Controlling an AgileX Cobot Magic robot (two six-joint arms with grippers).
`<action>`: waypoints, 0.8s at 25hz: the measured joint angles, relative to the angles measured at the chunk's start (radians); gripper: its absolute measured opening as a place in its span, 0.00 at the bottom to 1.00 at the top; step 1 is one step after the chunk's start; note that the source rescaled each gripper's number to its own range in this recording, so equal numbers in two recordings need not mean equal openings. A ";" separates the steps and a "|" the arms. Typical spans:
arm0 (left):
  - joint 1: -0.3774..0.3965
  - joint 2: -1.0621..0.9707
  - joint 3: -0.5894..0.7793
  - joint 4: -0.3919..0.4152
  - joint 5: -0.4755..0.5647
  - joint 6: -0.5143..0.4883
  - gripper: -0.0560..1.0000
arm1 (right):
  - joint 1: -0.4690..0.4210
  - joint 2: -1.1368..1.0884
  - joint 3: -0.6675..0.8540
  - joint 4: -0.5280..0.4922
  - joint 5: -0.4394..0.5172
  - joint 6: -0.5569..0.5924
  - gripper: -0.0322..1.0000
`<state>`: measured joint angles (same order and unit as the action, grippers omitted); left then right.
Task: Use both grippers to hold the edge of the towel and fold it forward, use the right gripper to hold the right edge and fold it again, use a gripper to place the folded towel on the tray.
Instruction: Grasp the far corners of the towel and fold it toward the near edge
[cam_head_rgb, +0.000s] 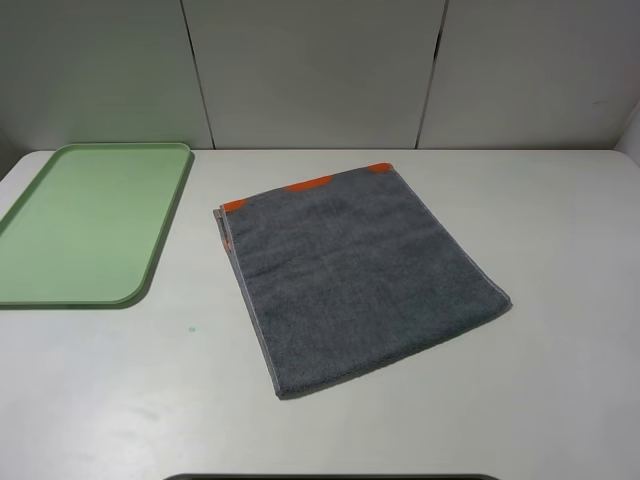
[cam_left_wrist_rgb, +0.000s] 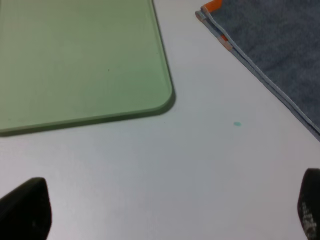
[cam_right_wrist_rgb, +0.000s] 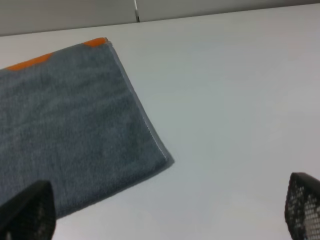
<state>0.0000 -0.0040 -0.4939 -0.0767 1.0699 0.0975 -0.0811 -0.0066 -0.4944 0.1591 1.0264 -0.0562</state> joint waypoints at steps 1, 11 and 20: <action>0.000 0.000 0.000 0.000 0.000 0.000 1.00 | 0.000 0.000 0.000 0.000 0.000 0.000 1.00; 0.000 0.000 0.000 0.000 0.000 0.000 1.00 | 0.000 0.000 0.000 0.000 0.000 0.000 1.00; 0.000 0.000 0.000 0.000 0.000 0.000 1.00 | 0.000 0.000 0.000 0.000 0.000 0.000 1.00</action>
<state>0.0000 -0.0040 -0.4939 -0.0767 1.0699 0.0975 -0.0811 -0.0066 -0.4944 0.1591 1.0264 -0.0562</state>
